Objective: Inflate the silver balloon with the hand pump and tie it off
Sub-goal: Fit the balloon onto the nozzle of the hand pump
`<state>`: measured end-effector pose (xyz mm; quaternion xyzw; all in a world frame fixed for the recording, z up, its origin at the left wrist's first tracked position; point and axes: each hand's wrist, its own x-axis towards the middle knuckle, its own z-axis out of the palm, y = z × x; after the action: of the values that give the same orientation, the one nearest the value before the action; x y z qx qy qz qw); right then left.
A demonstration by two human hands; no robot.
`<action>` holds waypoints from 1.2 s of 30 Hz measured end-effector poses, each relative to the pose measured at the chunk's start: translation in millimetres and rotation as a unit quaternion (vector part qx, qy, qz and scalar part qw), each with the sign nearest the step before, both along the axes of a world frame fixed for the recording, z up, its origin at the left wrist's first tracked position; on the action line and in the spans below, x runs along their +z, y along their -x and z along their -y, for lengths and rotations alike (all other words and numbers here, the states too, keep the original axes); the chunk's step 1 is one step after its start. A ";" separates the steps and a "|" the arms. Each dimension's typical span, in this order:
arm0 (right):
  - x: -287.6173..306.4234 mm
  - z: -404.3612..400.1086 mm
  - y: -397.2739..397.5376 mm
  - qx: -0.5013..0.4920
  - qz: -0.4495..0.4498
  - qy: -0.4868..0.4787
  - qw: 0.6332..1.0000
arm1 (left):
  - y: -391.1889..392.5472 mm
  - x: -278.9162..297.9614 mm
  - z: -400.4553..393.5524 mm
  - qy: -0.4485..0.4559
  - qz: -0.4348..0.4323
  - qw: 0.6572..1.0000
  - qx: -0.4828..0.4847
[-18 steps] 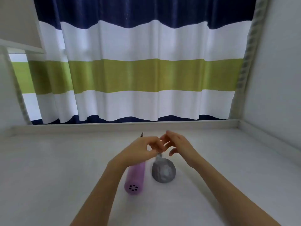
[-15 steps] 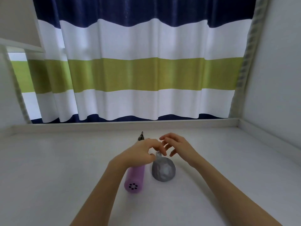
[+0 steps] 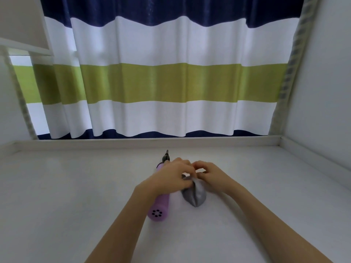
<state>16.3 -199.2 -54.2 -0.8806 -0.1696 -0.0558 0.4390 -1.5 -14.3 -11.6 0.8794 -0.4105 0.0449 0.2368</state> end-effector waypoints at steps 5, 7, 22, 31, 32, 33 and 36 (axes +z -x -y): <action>15.6 -14.4 12.6 0.022 -0.035 -0.210 0.977 | 0.3 13.1 0.4 0.305 -0.072 0.945 0.095; 19.5 -20.7 13.5 0.106 -0.158 -0.380 0.905 | -2.1 15.7 -1.5 0.389 -0.110 0.909 0.099; 16.6 -47.0 30.3 0.185 -0.358 -0.395 0.825 | -16.8 6.6 -12.5 0.388 -0.231 0.887 0.096; 22.1 -39.5 19.2 0.040 -0.338 -0.605 0.720 | -31.4 -11.9 -22.2 0.121 -0.089 0.933 0.326; 22.5 -34.8 16.2 0.008 -0.316 -0.630 0.709 | -30.9 -15.1 -22.1 0.078 -0.102 0.934 0.335; 22.6 -29.6 13.5 -0.018 -0.296 -0.649 0.701 | -30.1 -17.3 -21.8 0.045 -0.114 0.933 0.339; 22.6 -12.5 6.8 -0.056 -0.246 -0.684 0.684 | -28.2 -19.8 -21.5 -0.002 -0.152 0.933 0.328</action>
<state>9.5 -186.7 -31.5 -0.3253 0.0798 0.0377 0.9415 26.8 7.2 -31.4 0.9620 -0.0589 -0.0147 0.2662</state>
